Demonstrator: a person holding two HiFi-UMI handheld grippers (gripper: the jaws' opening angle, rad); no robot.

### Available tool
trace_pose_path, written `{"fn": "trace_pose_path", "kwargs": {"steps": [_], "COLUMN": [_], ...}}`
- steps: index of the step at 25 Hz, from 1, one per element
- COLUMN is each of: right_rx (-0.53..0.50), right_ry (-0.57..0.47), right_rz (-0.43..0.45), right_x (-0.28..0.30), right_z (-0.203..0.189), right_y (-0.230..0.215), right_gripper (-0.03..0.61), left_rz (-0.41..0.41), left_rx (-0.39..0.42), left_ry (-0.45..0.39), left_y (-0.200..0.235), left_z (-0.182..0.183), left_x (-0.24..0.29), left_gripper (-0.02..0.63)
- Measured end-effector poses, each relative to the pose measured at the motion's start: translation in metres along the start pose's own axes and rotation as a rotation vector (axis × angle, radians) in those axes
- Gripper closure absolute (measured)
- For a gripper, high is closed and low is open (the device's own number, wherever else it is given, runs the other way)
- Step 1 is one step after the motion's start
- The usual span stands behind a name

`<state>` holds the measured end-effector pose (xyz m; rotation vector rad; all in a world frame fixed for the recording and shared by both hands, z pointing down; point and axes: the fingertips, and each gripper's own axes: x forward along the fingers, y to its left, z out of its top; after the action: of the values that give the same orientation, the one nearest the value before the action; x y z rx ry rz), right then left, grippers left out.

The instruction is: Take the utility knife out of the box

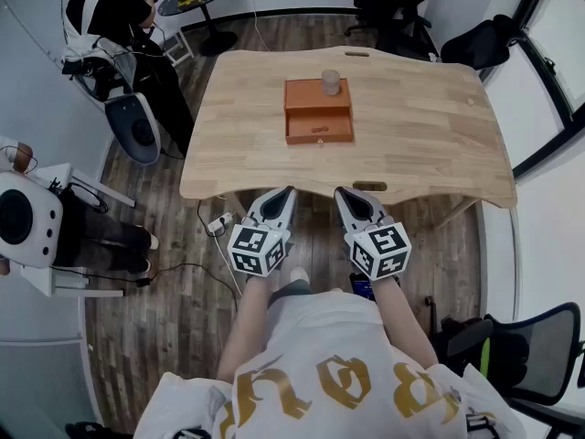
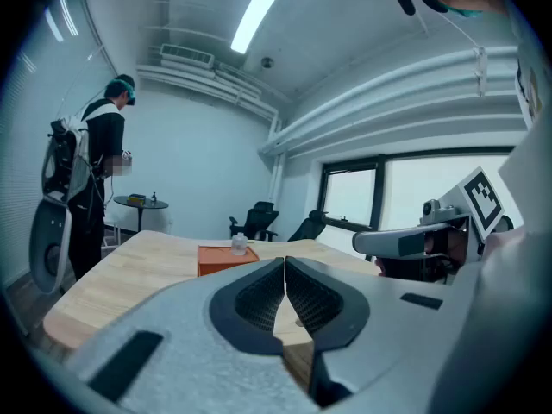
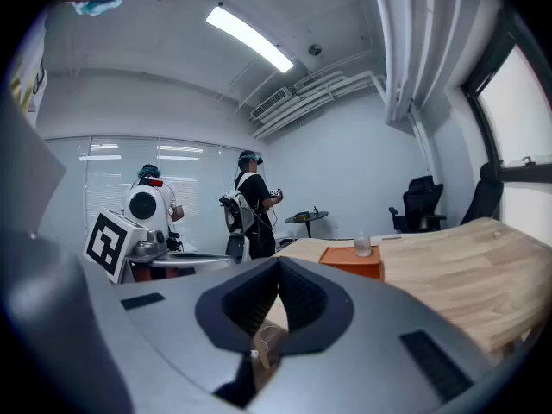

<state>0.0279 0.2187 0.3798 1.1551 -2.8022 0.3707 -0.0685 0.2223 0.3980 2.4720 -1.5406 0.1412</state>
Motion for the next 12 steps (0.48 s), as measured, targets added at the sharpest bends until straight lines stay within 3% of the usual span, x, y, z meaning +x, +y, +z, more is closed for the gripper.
{"fn": "trace_pose_path", "kwargs": {"steps": [12], "right_rx": [0.039], "right_ry": [0.049], "right_rz": [0.005], "right_x": [-0.02], "right_z": [-0.012], "right_y": [-0.005], "right_gripper": [0.568], "left_rz": [0.0], "left_rx": [-0.048], "left_ry": [0.015], "left_y": [-0.02], "left_z": [-0.002], "left_x": [0.002], "left_gripper": [0.601]}}
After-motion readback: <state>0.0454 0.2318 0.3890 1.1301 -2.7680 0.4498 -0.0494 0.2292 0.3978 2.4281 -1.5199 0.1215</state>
